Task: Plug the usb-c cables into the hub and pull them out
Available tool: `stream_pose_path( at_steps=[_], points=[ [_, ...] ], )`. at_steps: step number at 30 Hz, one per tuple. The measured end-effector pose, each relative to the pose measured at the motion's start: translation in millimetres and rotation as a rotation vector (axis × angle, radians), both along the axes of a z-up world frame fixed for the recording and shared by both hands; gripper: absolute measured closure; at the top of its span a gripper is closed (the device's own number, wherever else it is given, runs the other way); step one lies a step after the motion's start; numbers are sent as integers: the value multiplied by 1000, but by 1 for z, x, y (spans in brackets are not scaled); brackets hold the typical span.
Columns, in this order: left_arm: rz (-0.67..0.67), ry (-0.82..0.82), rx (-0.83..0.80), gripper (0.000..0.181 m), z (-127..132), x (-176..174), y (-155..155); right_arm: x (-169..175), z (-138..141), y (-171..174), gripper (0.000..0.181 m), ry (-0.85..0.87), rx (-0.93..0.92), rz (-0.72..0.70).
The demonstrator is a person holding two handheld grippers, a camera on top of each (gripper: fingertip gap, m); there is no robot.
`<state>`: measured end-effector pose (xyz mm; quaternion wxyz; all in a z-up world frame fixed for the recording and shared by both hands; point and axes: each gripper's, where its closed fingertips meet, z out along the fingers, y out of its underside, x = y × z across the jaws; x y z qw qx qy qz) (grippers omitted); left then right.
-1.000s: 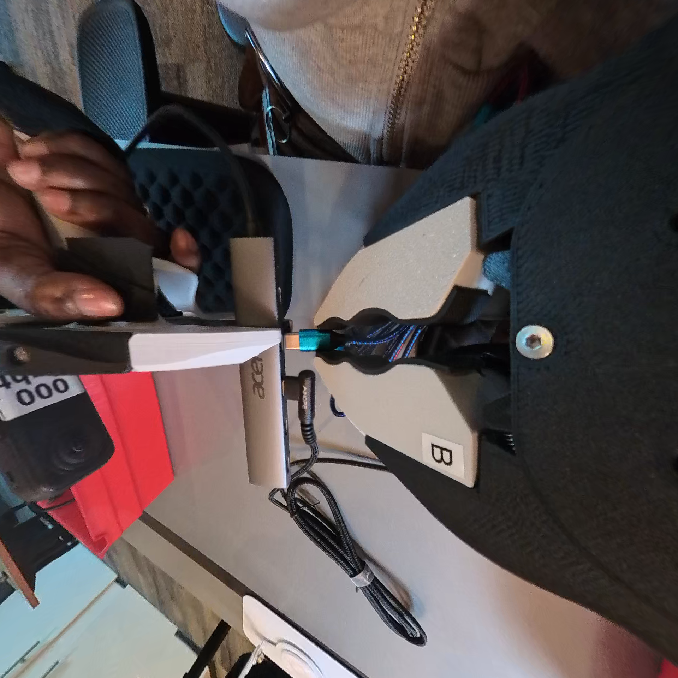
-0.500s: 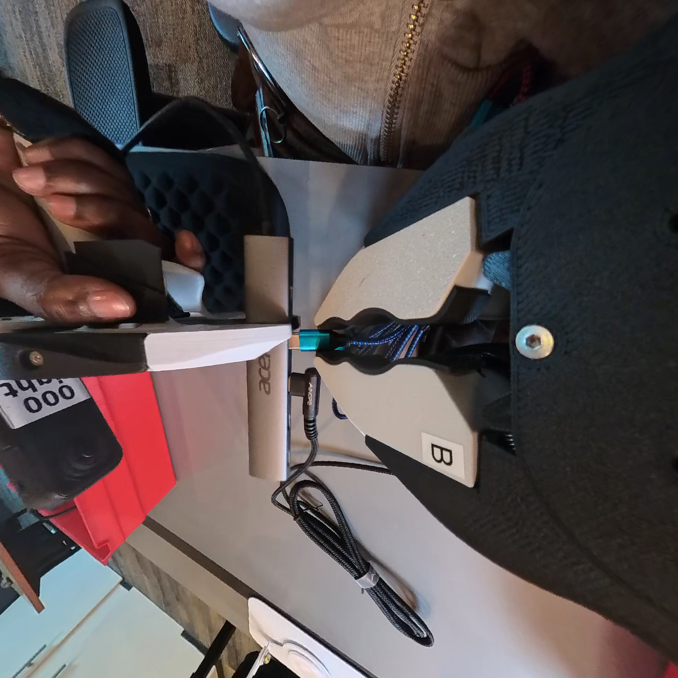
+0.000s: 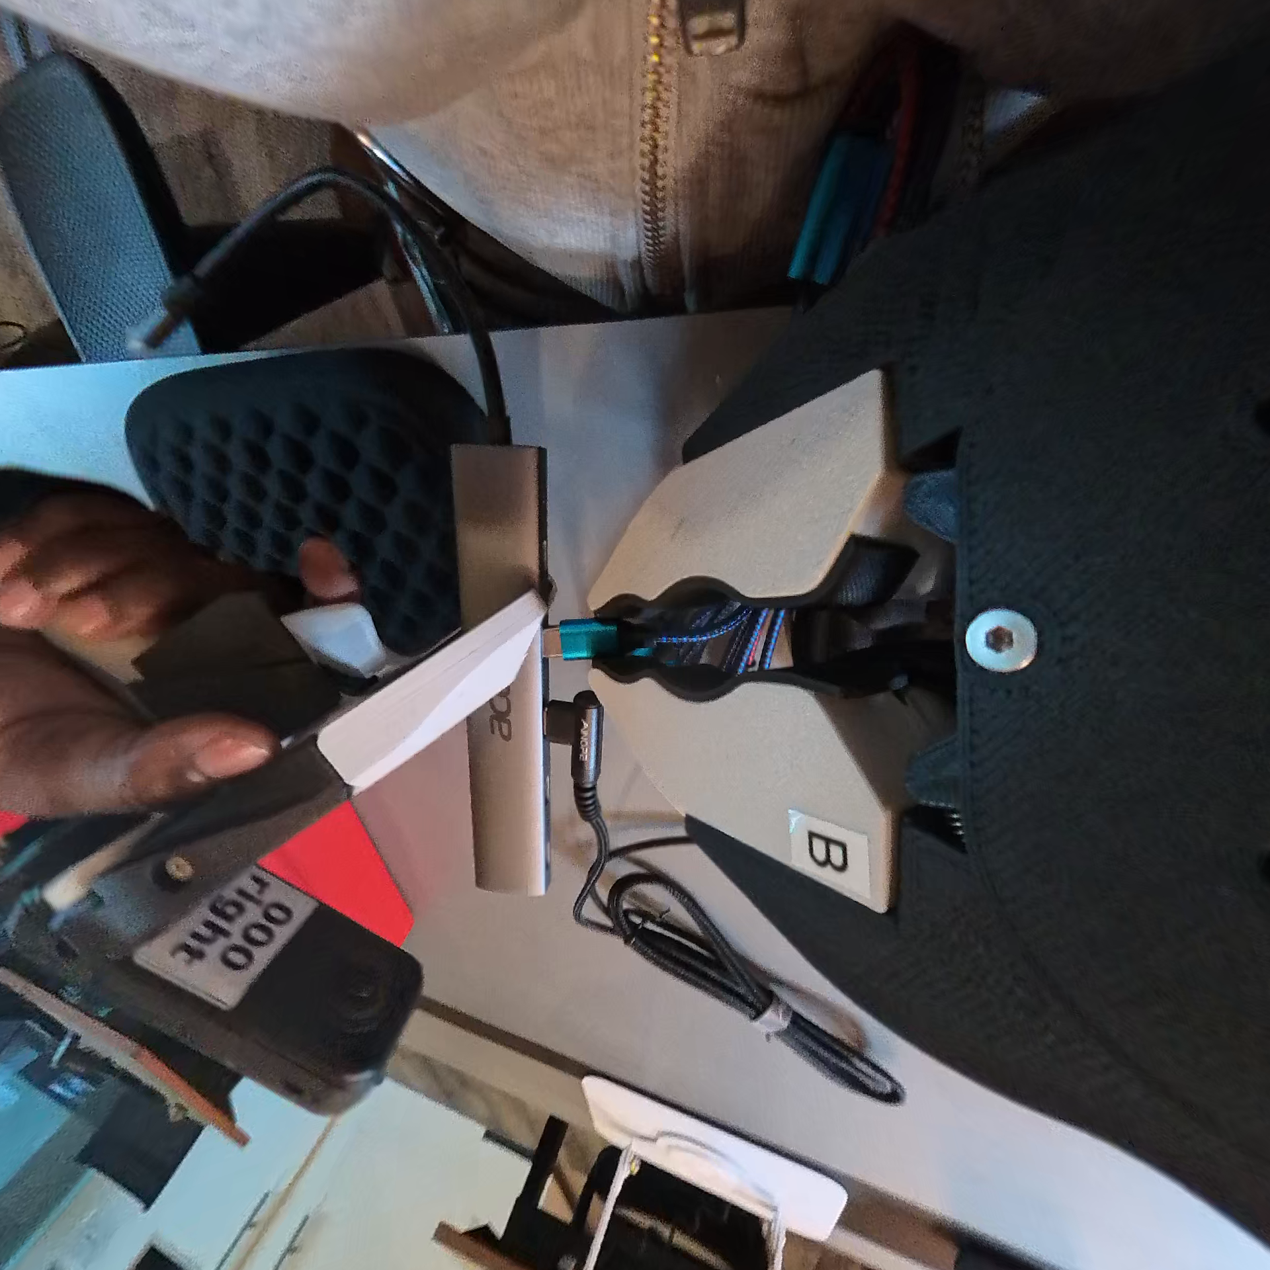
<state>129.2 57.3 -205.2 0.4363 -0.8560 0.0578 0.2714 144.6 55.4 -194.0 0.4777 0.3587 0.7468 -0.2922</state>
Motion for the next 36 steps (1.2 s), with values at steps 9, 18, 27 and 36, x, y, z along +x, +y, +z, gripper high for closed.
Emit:
stream_pose_path(
  at_steps=[9,18,27,36],
  points=[
    [-217,187,-206,171,-2,10,-5,18,-8,-6,173,81,75,251],
    [-307,94,-233,171,-16,15,0,16,-21,-7,172,69,95,216],
    [-152,-6,-66,171,-14,11,-7,-8,-15,-8,158,99,-46,-99],
    [-117,50,-186,171,-23,6,-4,-21,-4,-8,132,42,-205,-388]
  ],
)
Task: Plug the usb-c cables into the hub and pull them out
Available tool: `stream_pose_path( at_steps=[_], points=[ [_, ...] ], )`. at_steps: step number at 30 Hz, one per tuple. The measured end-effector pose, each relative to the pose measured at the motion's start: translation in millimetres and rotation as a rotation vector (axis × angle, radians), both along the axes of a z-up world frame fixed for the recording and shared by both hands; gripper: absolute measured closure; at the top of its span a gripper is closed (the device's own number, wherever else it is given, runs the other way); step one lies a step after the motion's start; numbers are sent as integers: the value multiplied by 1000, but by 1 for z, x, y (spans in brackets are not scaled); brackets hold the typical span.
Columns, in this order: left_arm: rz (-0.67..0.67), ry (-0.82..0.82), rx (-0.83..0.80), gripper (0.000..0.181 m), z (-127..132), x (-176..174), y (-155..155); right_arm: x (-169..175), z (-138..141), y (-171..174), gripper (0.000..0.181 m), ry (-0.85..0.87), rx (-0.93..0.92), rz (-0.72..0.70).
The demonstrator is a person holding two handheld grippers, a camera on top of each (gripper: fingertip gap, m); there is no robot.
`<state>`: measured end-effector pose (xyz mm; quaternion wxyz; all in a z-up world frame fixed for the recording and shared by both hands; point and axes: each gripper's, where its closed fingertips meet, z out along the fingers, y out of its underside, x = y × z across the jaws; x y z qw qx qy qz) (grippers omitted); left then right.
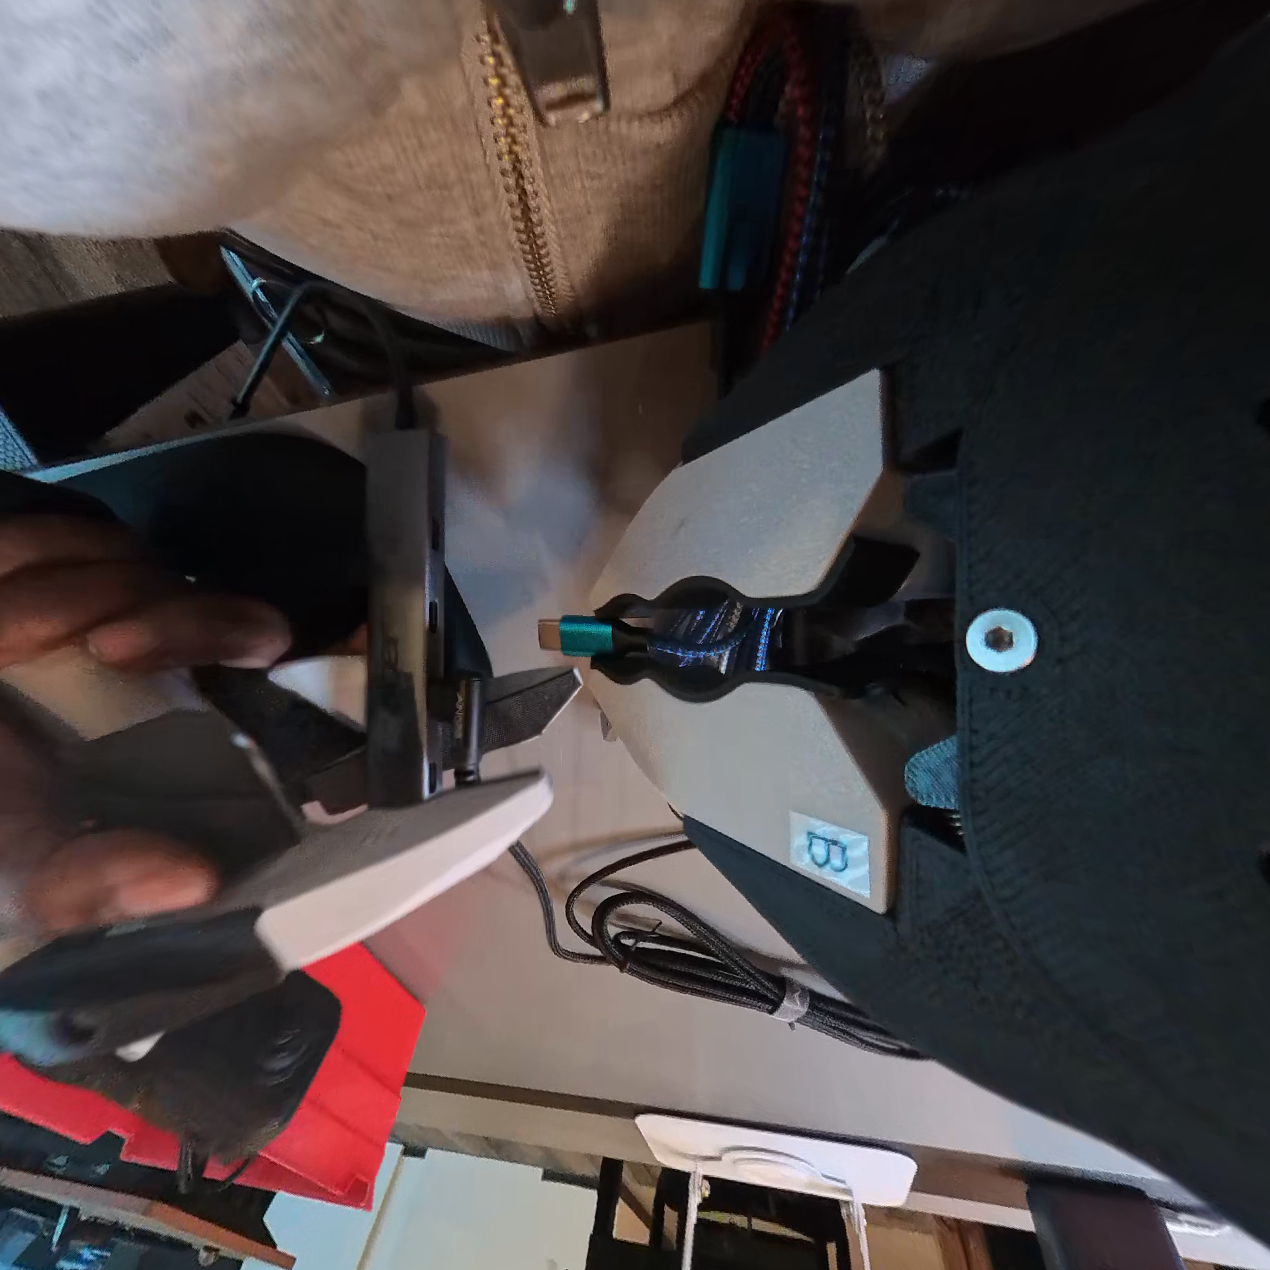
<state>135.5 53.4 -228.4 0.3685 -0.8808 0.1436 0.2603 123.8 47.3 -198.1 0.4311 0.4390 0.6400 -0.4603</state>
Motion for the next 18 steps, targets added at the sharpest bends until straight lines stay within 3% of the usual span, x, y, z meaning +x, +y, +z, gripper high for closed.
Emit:
stream_pose_path(
  at_steps=[3,6,9,14,17,18],
  points=[
    [6,1,18,171,1,1,0,-2,-5,7,122,217,150,-3],
    [8,-7,38,171,3,1,-1,7,-17,21,111,479,318,108],
    [9,-5,61,171,4,2,-1,31,-16,27,130,415,257,161],
    [1,10,74,170,7,3,-2,36,-14,29,149,313,141,43],
    [3,15,75,170,8,5,-3,45,-16,33,146,354,140,60],
    [2,17,77,170,9,5,-3,50,-15,34,138,376,134,78]
  ],
)
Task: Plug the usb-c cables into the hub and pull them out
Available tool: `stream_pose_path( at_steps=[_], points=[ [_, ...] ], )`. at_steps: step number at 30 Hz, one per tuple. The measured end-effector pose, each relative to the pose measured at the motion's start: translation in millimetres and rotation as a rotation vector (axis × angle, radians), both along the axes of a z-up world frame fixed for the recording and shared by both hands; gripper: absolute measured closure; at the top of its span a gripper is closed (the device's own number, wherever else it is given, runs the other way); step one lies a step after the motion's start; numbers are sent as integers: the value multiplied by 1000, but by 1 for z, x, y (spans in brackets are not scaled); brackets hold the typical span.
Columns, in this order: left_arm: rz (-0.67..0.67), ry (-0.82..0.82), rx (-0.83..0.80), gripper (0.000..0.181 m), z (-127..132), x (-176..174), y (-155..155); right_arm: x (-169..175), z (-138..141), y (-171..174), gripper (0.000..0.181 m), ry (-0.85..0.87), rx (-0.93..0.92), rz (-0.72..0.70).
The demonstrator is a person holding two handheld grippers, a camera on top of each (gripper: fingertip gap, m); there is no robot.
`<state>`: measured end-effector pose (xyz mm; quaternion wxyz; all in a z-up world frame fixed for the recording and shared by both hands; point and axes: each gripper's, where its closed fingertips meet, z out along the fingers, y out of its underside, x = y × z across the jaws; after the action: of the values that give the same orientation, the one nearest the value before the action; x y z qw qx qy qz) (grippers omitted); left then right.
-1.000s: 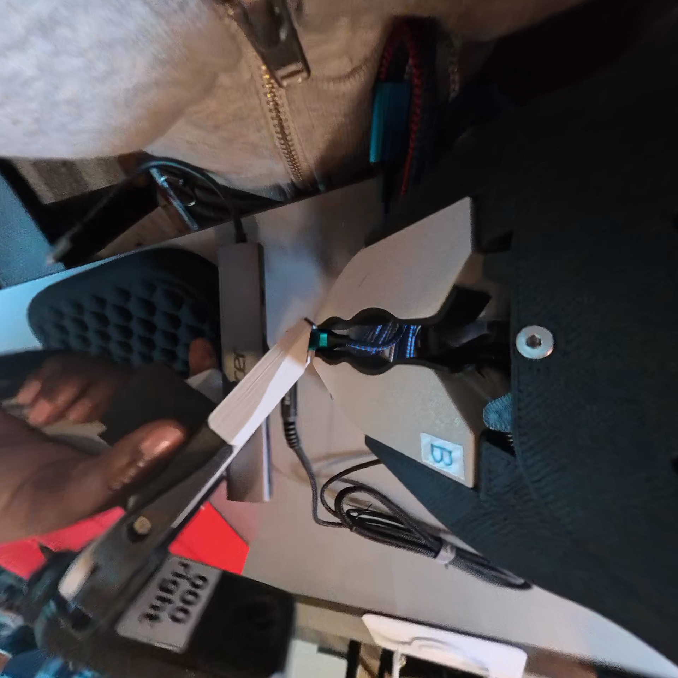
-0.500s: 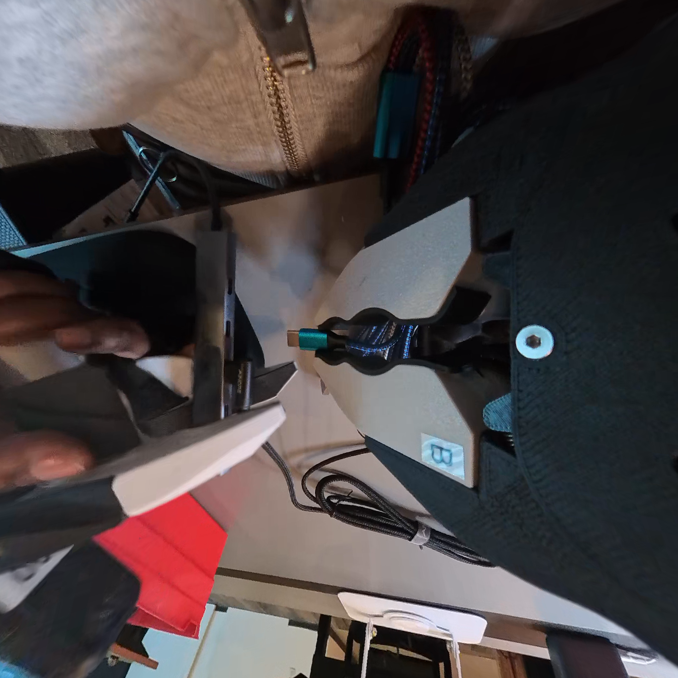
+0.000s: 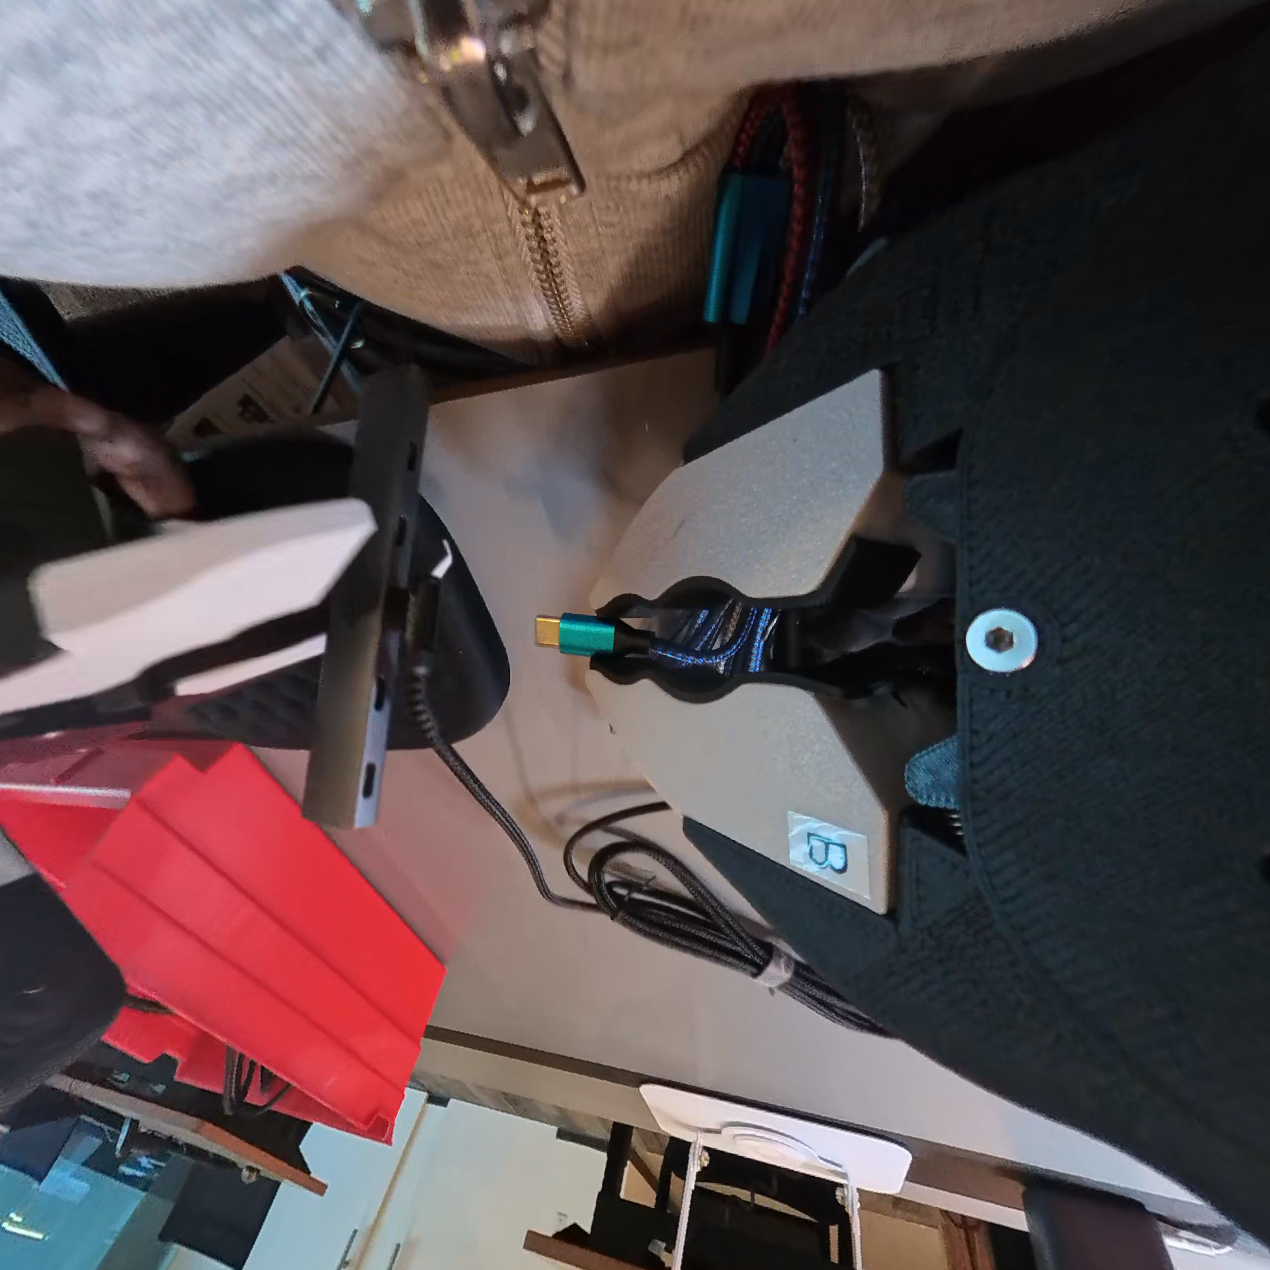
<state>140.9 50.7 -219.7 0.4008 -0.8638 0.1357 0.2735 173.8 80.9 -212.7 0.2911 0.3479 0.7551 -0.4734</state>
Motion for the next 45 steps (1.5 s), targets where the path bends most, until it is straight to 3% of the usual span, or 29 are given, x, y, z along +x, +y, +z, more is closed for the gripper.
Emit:
stream_pose_path(
  at_steps=[3,4,5,6,8,11,13,15,18,21,25,33,45],
  points=[
    [1,16,-1,170,1,0,0,11,-2,0,132,111,24,15],
    [1,20,-2,170,1,0,0,15,-6,0,136,156,45,31],
    [2,21,-3,170,1,0,0,17,-12,3,158,209,90,47],
    [2,21,-2,170,1,0,0,20,-19,6,167,260,129,75],
    [0,20,0,170,1,1,0,27,-21,7,167,297,125,107],
    [-3,25,1,170,2,2,0,14,-14,9,170,277,104,27],
    [-4,31,3,170,4,2,0,-12,13,9,172,184,-4,-94],
    [-6,53,4,170,6,0,2,-33,32,10,171,-49,-84,-152],
    [-21,81,-15,171,7,-2,8,-44,32,6,171,-303,-116,-141],
    [-56,54,-16,171,9,-1,12,-42,26,1,171,-408,-121,-97],
    [-103,-54,-20,171,9,2,16,-46,21,-4,171,-427,-108,-86],
    [-103,-48,-7,171,8,-1,20,-50,14,-4,171,-435,-79,-106],
    [-29,-74,10,170,15,-12,15,-47,27,1,171,-425,-192,-94]
  ],
)
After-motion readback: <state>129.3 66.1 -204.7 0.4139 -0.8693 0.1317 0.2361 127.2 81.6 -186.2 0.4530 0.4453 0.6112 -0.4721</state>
